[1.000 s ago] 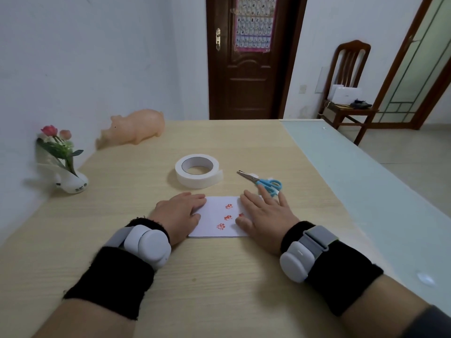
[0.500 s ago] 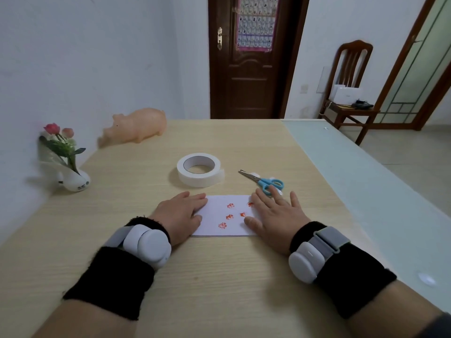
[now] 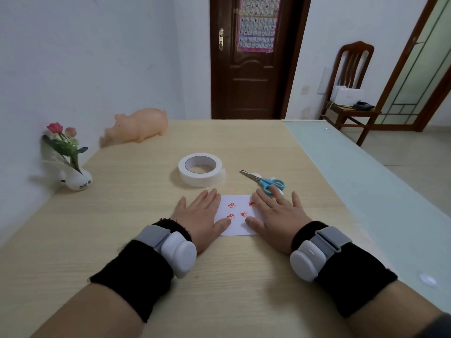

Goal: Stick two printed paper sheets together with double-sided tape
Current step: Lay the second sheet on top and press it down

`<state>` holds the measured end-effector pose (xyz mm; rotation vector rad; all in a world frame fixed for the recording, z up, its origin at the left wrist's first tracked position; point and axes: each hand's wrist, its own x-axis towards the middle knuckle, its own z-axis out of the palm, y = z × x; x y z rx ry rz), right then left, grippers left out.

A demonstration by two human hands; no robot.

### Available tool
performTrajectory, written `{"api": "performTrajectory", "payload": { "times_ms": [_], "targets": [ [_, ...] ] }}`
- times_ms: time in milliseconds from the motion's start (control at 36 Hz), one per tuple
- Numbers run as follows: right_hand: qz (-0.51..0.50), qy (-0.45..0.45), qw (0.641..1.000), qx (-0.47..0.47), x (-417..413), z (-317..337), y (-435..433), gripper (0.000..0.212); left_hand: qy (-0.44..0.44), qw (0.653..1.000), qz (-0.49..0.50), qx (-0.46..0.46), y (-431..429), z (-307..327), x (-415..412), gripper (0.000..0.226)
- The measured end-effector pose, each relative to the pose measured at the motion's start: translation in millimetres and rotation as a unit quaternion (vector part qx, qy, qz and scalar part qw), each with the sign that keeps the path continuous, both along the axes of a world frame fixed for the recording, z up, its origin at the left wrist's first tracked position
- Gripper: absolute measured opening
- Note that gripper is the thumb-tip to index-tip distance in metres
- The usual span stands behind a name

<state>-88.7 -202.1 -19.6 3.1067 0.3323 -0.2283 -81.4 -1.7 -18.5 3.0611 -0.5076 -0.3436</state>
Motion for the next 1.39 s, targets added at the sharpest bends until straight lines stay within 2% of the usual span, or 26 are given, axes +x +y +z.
{"api": "performTrajectory", "payload": {
  "times_ms": [389, 528, 611, 667, 1389],
  "targets": [
    [-0.003, -0.001, 1.0, -0.025, -1.0, 1.8, -0.1, 0.075, -0.005, 1.0, 0.008, 0.007, 13.5, -0.8, -2.6, 0.07],
    [0.029, -0.032, 0.999, -0.022, -2.5, 8.0, 15.3, 0.1, -0.012, 1.0, 0.012, 0.01, 11.5, -2.8, -2.4, 0.071],
    [0.056, -0.005, 0.998, -0.008, -0.4, 7.4, 28.9, 0.08, -0.019, 1.0, 0.014, 0.017, 11.6, -2.8, -2.7, 0.07],
    [0.058, 0.014, 0.998, -0.002, -0.6, 4.2, 31.2, 0.076, -0.017, 1.0, 0.015, 0.018, 11.6, -2.2, -3.2, 0.07],
    [0.031, 0.021, 0.999, -0.009, -5.8, 1.9, 7.2, 0.081, 0.002, 1.0, 0.008, 0.003, 13.8, -0.8, -1.5, 0.071]
  ]
}}
